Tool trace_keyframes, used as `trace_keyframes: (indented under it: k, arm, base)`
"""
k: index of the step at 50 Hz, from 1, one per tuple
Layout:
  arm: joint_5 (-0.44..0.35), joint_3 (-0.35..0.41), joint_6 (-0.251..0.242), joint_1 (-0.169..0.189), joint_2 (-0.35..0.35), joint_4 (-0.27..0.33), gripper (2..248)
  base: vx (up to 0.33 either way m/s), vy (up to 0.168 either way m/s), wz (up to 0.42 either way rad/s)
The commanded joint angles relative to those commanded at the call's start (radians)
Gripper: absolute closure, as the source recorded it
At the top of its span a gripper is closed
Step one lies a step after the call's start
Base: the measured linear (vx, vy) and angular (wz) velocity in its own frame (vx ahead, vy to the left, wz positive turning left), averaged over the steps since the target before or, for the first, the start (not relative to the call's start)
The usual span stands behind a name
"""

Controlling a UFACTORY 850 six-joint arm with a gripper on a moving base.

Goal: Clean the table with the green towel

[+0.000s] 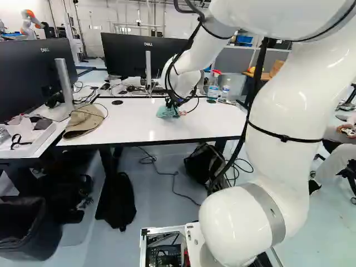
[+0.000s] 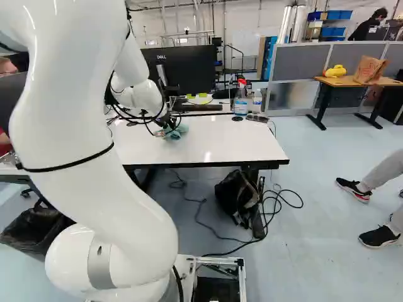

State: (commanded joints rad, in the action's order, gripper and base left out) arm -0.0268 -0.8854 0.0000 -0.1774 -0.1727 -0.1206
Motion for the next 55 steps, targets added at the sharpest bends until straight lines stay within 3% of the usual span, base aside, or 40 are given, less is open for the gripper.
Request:
trace_keyframes:
  k: [10,39,55]
  arm:
    - [0.0,0.005,0.0,0.016,0.023,0.0,203]
    - [0.0,0.011,0.0,0.108,0.096,0.0,203]
    - [0.0,0.007,0.0,0.159,0.092,0.0,203]
  base:
    - [0.0,0.0,0.0]
    - [0.0,0.0,0.0]
    - [0.0,0.0,0.0]
